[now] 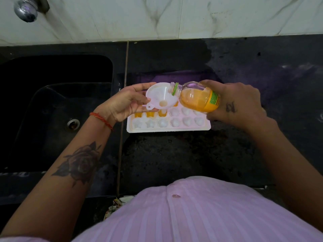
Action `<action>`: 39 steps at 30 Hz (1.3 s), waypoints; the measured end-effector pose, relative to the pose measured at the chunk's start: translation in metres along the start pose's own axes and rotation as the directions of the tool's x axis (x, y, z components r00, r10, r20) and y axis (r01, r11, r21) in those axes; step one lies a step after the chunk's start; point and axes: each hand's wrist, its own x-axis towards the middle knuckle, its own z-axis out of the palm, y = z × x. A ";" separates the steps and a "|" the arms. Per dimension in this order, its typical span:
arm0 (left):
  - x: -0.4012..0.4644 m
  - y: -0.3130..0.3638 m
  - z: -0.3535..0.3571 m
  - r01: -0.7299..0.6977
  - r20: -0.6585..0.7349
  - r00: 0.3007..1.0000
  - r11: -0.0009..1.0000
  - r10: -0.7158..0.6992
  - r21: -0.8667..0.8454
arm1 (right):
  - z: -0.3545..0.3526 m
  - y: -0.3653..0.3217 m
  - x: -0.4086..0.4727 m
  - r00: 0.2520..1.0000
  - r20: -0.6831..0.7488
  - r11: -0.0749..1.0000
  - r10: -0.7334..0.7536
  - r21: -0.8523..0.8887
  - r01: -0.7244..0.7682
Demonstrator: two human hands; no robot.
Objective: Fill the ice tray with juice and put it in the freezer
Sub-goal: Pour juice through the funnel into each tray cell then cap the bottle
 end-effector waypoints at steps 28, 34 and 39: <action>0.019 0.001 0.027 0.062 0.046 0.997 0.995 -0.065 0.074 | -0.003 0.018 -0.012 0.997 -0.054 0.988 0.050 -0.144 -0.057; 0.019 0.002 0.027 0.065 0.036 0.997 0.996 -0.067 0.061 | -0.002 0.018 -0.013 0.996 -0.060 0.995 0.059 -0.078 -0.063; 0.017 0.005 0.030 0.063 0.047 0.997 0.997 -0.066 0.051 | 0.000 0.019 -0.015 0.996 -0.043 0.996 0.084 0.030 -0.083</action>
